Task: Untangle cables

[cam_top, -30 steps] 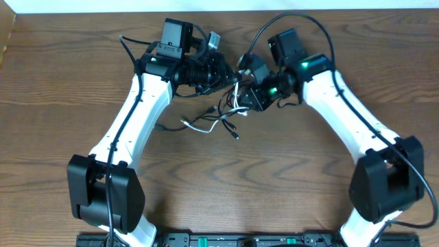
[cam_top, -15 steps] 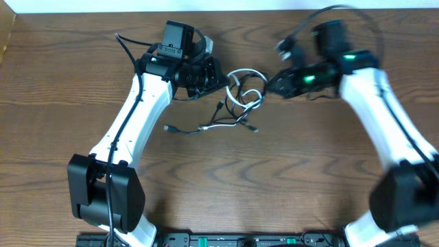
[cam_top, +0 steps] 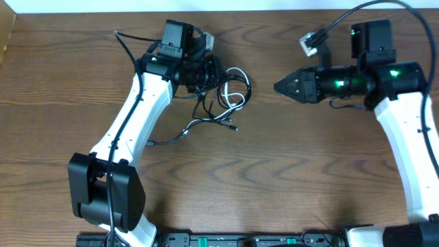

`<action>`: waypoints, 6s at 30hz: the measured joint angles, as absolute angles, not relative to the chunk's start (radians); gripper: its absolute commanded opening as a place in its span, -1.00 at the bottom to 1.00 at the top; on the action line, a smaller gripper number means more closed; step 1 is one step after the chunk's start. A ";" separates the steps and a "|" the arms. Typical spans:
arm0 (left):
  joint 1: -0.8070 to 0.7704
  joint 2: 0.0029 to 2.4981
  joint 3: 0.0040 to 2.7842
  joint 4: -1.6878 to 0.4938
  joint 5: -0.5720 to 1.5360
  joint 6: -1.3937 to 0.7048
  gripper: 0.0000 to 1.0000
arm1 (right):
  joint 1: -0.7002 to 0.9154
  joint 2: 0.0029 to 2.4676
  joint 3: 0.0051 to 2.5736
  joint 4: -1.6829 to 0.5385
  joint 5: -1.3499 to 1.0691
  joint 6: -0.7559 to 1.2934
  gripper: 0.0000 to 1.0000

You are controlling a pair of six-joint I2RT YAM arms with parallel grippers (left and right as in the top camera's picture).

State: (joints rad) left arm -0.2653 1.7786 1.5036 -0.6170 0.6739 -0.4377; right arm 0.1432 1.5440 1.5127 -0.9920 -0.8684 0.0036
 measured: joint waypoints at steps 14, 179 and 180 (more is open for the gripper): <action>-0.265 1.779 1.504 -0.518 1.177 -0.335 -0.85 | 0.187 1.859 1.502 -0.858 -0.907 -0.089 -0.36; -0.282 1.797 1.491 -0.678 0.414 -0.364 -0.85 | 0.200 1.427 1.931 -1.005 -0.389 0.247 -0.98; -0.282 1.797 1.491 -0.680 0.415 -0.362 -0.85 | 0.202 1.444 1.929 -1.015 -0.384 0.249 -0.94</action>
